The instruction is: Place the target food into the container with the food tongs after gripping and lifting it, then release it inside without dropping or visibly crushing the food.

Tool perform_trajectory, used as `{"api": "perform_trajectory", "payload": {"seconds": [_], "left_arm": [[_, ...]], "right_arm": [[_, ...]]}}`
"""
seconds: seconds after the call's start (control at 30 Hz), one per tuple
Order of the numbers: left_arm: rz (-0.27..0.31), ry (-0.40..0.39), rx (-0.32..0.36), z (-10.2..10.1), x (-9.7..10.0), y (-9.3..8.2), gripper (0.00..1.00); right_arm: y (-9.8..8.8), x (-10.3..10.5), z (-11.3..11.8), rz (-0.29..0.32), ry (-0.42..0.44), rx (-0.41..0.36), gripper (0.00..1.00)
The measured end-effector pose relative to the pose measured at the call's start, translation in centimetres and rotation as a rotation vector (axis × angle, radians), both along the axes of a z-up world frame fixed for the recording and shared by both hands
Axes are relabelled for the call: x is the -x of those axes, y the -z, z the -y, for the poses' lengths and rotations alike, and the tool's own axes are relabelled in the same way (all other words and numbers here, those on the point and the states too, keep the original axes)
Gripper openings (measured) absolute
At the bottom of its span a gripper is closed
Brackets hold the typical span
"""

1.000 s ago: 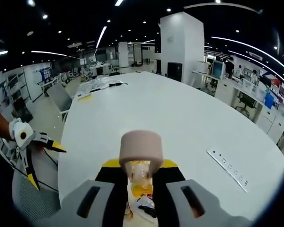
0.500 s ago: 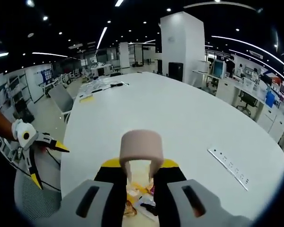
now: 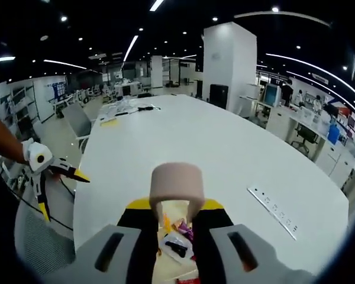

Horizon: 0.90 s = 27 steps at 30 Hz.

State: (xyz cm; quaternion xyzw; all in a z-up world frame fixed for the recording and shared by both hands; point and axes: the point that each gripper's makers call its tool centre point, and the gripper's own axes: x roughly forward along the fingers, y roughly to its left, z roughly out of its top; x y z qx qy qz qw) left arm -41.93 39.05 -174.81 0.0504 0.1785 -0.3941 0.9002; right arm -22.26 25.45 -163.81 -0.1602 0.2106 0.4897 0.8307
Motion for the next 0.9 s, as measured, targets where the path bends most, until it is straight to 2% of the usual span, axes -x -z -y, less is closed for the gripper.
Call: {"api": "perform_trajectory", "payload": {"seconds": [0.1,0.13,0.17,0.2,0.27,0.3,0.37,0.47,0.53,0.6,0.67,0.7,0.73,0.8,0.9], "left_arm": [[0.012,0.020,-0.004,0.3,0.1,0.0,1.00],[0.021,0.027,-0.005,0.3,0.3,-0.1,1.00],[0.032,0.016,-0.005,0.0,0.3,-0.2,1.00],[0.036,-0.018,-0.014,-0.4,0.0,-0.2,1.00],[0.019,-0.017,-0.020,0.0,-0.3,0.0,1.00],[0.017,-0.011,-0.035,0.1,-0.2,0.6,1.00],[-0.037,0.018,-0.093,0.1,0.4,2.1,1.00],[0.009,0.017,-0.067,0.4,0.3,1.0,1.00],[0.017,0.028,-0.030,0.6,0.6,0.3,1.00],[0.029,0.002,0.005,0.4,0.3,-0.4,1.00],[-0.009,0.007,0.030,0.5,0.0,-0.2,1.00],[-0.025,0.000,0.043,0.4,-0.1,-0.1,1.00],[-0.051,0.009,0.038,0.4,0.2,0.3,1.00],[0.002,0.024,0.039,0.7,0.4,-0.5,1.00],[0.009,0.017,0.036,0.6,0.4,-0.6,1.00]], "right_arm": [[0.1,-0.4,1.9,0.033,-0.003,0.001,0.20],[0.3,-0.7,3.0,0.022,0.037,-0.026,0.20],[0.4,-0.6,3.6,0.005,0.059,-0.040,0.20],[0.6,-0.2,4.2,0.008,0.034,-0.033,0.20],[1.0,0.0,4.9,0.018,0.014,-0.020,0.20],[1.6,-0.2,6.0,0.004,0.012,-0.016,0.20],[2.0,-0.1,6.9,-0.015,0.005,-0.035,0.20],[2.7,0.0,8.2,-0.004,0.019,-0.011,0.20],[2.8,0.1,8.8,0.027,0.007,-0.002,0.20],[2.9,0.5,9.4,0.007,0.027,-0.024,0.20],[3.3,0.2,10.5,0.036,0.062,0.007,0.20],[3.4,0.2,10.6,0.024,0.063,-0.006,0.20],[3.7,0.2,10.6,0.031,0.050,-0.008,0.21],[4.2,-0.3,11.1,0.047,0.052,0.020,0.21],[4.3,-0.4,11.8,0.040,0.081,0.005,0.21]]}}
